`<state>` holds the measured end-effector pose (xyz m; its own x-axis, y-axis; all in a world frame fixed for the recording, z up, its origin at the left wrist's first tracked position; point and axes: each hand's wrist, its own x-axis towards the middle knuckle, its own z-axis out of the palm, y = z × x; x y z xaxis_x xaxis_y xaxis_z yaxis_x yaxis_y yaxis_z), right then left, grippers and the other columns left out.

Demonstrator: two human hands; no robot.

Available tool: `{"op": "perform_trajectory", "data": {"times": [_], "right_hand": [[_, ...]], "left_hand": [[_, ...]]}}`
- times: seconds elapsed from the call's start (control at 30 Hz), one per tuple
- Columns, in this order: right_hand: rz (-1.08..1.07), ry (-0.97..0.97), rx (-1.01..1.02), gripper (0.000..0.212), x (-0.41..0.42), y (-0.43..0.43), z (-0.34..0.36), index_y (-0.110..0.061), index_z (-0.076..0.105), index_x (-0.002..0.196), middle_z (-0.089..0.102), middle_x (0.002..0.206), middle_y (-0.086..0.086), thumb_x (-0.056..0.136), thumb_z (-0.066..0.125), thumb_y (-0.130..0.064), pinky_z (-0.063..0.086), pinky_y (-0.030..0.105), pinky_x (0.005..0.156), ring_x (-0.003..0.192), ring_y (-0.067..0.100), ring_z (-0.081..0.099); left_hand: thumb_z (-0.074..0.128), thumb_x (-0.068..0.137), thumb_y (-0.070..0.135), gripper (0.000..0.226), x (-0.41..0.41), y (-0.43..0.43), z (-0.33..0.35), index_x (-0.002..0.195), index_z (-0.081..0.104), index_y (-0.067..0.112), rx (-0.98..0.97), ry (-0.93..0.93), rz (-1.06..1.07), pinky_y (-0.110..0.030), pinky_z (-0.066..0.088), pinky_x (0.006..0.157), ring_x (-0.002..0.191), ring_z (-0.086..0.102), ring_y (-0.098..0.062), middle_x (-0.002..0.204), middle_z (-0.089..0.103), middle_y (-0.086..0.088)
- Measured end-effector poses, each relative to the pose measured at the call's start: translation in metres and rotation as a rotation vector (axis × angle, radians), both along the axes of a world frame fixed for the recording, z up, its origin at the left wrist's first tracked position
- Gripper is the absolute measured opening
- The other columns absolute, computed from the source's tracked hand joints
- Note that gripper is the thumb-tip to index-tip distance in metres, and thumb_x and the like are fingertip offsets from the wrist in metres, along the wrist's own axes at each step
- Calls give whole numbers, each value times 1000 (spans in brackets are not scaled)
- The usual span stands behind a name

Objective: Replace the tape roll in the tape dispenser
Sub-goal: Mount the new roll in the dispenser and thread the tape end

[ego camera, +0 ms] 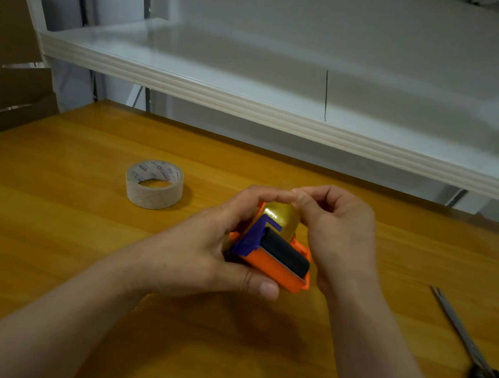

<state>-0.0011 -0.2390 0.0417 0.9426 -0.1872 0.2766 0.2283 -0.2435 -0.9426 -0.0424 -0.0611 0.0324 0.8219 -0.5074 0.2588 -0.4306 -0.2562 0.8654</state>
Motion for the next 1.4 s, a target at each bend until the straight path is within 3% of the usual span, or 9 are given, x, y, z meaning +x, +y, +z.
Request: {"op": "perform_trajectory", "data": {"times": [0.1,0.27,0.43,0.63,0.7,0.83,1.03,1.17,1.4], "right_hand": [[-8,-112,-188,18,-6,3,1,-28,66,75,69,76,-8,91,73,-22,48,12,56,69,-1,63],[7,-147,-248,19,-9,1,1,-30,64,77,67,76,-11,92,72,-22,47,8,58,72,-7,60],[25,-173,-254,15,-12,3,3,-28,65,79,68,81,-10,92,71,-23,54,26,70,80,5,65],[42,-282,-280,10,-18,3,10,-22,69,84,70,85,-8,93,71,-19,54,23,71,83,8,66],[47,-307,-267,12,-20,4,12,-24,68,83,71,85,-7,93,70,-18,57,28,72,84,11,69],[67,-318,-213,14,-22,3,14,-26,67,82,72,84,-6,93,68,-18,61,38,76,84,15,70],[125,-246,-87,22,-11,-9,18,-34,68,79,72,84,-11,92,71,-17,62,49,80,87,16,70],[178,-189,-89,16,-2,-4,24,-28,70,79,71,80,-7,91,73,-18,62,47,80,85,17,70],[268,-150,-155,10,20,6,35,-26,71,81,70,76,-4,87,78,-22,59,36,68,75,16,66]], "left_hand": [[84,70,39,75,2,1,-2,135,47,46,20,-12,33,-18,50,90,113,62,-3,119,61,21],[86,73,34,61,4,3,-3,126,56,41,-20,-16,65,-20,52,82,103,65,-8,110,65,14],[84,73,40,56,2,2,-1,122,58,40,-45,-13,75,-22,55,78,101,68,-9,111,67,15],[84,73,37,55,2,3,1,122,59,35,-109,-2,92,-25,58,79,100,70,-8,110,70,16],[81,73,39,56,2,2,1,124,59,32,-136,15,97,-30,58,84,103,70,-12,112,70,12],[85,75,31,57,1,1,3,125,57,30,-163,19,72,-19,55,81,104,69,-7,113,70,19],[78,76,30,56,2,-1,2,127,56,37,-240,70,37,-20,55,81,108,68,-9,116,69,17],[81,78,39,45,5,0,1,116,61,51,-285,89,67,-18,54,79,101,70,-5,107,71,18],[74,68,58,38,10,3,2,104,64,56,-375,67,126,-19,56,78,97,72,-5,102,74,18]]}}
